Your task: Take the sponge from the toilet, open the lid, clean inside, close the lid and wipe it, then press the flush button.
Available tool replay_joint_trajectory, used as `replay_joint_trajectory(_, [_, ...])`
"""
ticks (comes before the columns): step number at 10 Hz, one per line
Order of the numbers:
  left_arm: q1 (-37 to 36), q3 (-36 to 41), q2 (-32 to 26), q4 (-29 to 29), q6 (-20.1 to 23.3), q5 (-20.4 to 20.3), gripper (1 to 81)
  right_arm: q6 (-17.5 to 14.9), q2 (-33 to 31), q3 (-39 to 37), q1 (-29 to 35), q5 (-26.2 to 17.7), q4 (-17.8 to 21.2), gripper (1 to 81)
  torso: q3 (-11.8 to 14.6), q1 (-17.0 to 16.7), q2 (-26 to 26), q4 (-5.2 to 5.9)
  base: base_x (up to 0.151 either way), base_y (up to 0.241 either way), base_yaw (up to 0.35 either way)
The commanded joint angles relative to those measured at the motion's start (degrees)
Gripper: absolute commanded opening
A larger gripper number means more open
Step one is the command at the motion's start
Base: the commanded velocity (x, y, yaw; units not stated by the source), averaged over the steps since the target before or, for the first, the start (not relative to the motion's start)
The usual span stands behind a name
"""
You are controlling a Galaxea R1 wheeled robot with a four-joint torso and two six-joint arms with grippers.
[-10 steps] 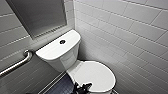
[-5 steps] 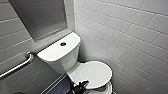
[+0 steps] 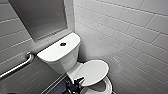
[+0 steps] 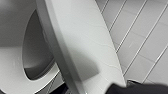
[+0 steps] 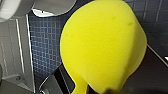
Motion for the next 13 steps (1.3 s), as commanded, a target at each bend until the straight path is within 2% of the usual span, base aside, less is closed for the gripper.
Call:
replay_joint_trajectory(1, [-6.8, 2.8, -3.4, 7.6, -5.2, -3.5, 81.1, 0.1, -1.4, 0.0, 0.3, -3.0, -0.7, 1.0, 0.0, 0.0, 0.0, 0.0, 0.0, 0.0, 0.0])
replay_joint_trajectory(3, [-6.8, 2.8, -5.4, 11.1, -11.1, -6.2, 81.1, 0.0, -0.7, -0.8, 0.3, -3.1, -0.8, 1.0, 0.0, 0.0, 0.0, 0.0, 0.0, 0.0, 0.0])
replay_joint_trajectory(4, [-6.8, 2.5, -5.8, 12.1, -13.0, -6.2, 81.1, 0.0, -0.3, -1.0, 0.3, -3.1, -0.9, 1.0, 0.0, 0.0, 0.0, 0.0, 0.0, 0.0, 0.0])
replay_joint_trajectory(7, [-7.9, 2.2, -7.3, 12.3, -13.5, -8.6, 81.1, 0.0, 0.3, -1.1, 0.3, -3.1, -1.5, 1.0, 0.0, 0.0, 0.0, -0.02, 0.0, 0.0, 0.0])
replay_joint_trajectory(9, [-7.9, 2.4, -10.2, 12.8, -13.6, -11.9, 81.1, -0.1, 0.5, -0.9, -0.1, -3.2, -1.6, 1.0, 0.0, 0.0, 0.0, -0.02, 0.0, 0.0, 0.0])
replay_joint_trajectory(12, [-7.9, 2.5, -13.3, 13.5, -14.7, -13.6, 81.1, -0.1, 0.5, -1.1, -0.9, -3.1, -1.7, 1.0, 0.0, 0.0, 0.0, -0.02, 0.0, 0.0, 0.0])
replay_joint_trajectory(13, [-7.6, 2.8, -15.0, 13.6, -14.6, -15.4, 81.1, -0.1, 0.5, -1.0, -1.1, -3.1, -1.7, 1.0, 0.0, 0.0, 0.0, -0.02, 0.0, 0.0, 0.0])
